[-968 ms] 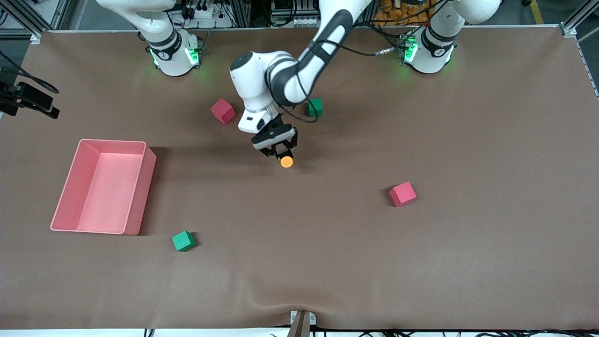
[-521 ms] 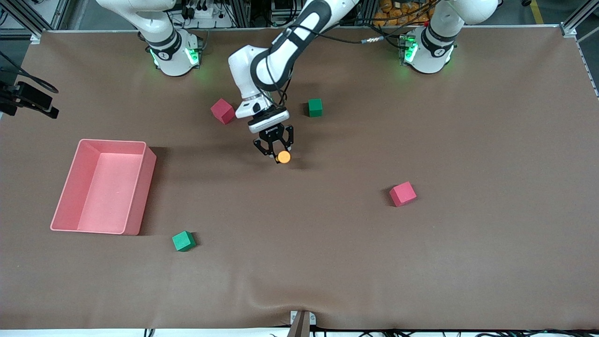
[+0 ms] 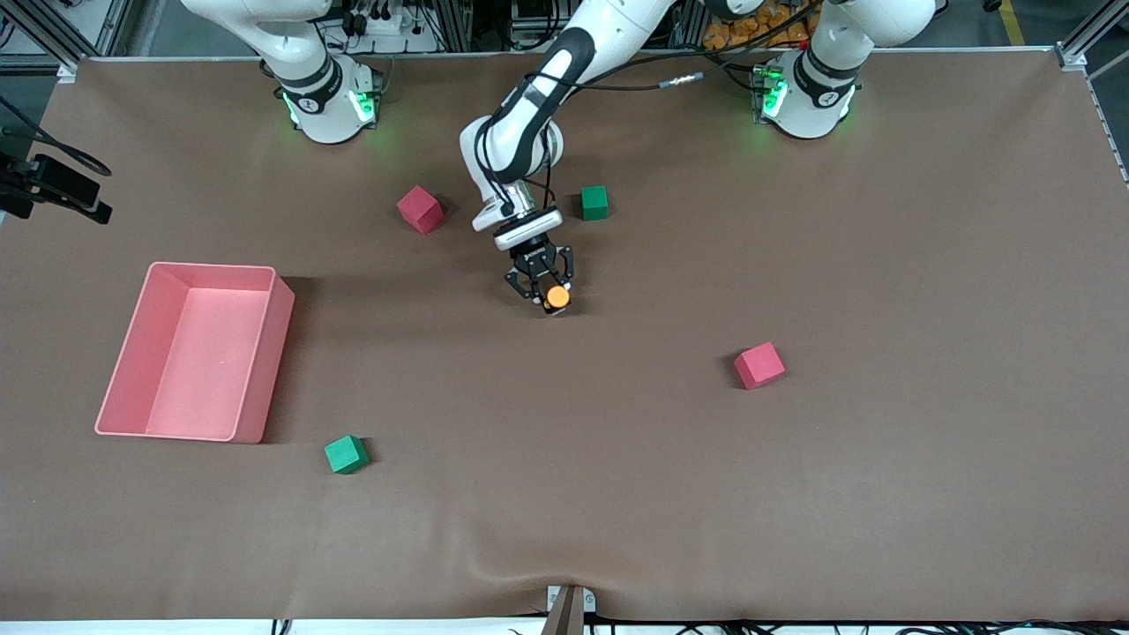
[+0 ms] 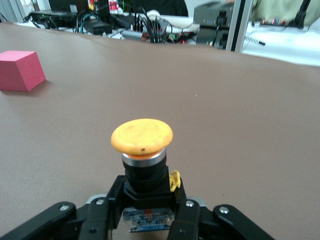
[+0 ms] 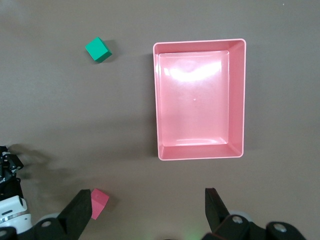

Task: Place and upright button with both arms
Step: 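Lower the button upright onto the table and open the left gripper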

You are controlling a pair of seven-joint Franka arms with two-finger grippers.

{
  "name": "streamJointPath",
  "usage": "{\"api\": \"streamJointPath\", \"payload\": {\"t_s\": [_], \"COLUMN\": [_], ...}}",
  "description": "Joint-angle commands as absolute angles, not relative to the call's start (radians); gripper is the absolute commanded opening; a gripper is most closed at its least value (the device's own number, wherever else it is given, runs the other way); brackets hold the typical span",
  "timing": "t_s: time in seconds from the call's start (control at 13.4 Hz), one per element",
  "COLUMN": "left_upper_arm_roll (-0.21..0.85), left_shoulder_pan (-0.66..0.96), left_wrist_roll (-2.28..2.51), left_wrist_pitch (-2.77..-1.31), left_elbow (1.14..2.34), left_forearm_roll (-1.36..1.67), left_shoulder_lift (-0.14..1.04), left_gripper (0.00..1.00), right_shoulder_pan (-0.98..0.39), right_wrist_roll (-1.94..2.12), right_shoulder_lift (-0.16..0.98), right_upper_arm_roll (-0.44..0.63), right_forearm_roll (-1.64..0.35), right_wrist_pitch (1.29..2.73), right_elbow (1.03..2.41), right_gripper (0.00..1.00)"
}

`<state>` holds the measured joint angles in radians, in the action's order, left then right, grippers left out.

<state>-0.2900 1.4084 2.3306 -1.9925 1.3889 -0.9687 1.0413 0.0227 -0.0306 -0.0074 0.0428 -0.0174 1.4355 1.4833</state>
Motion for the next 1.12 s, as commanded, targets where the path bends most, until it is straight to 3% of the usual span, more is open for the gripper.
{"api": "streamJointPath", "payload": {"t_s": [0.0, 0.6, 0.82, 0.97, 1.04], "left_upper_arm_roll": [-0.302, -0.301, -0.293, -0.291, -0.285], "left_shoulder_pan": [1.428, 1.431, 1.431, 1.431, 1.431], "left_wrist_roll": [2.370, 2.364, 2.364, 2.362, 2.356], "left_wrist_pitch": [-1.967, -1.947, -1.948, -1.948, -1.950], "left_elbow": [1.376, 1.371, 1.368, 1.365, 1.365], "left_forearm_roll": [-1.011, -1.012, -1.012, -1.012, -1.012], "left_shoulder_lift": [1.057, 1.085, 1.086, 1.089, 1.089], "left_gripper": [0.07, 0.11, 0.32, 0.54, 0.83], "right_shoulder_pan": [0.012, 0.012, 0.015, 0.014, 0.015], "right_wrist_roll": [-0.046, -0.041, -0.040, -0.040, -0.038], "right_shoulder_lift": [0.008, 0.020, 0.020, 0.020, 0.020], "right_upper_arm_roll": [0.046, 0.046, 0.046, 0.048, 0.048], "right_forearm_roll": [-0.017, -0.017, -0.015, -0.009, -0.006], "right_wrist_pitch": [1.417, 1.417, 1.425, 1.427, 1.427], "right_elbow": [1.451, 1.451, 1.451, 1.451, 1.450], "right_gripper": [1.00, 1.00, 1.00, 1.00, 1.00]}}
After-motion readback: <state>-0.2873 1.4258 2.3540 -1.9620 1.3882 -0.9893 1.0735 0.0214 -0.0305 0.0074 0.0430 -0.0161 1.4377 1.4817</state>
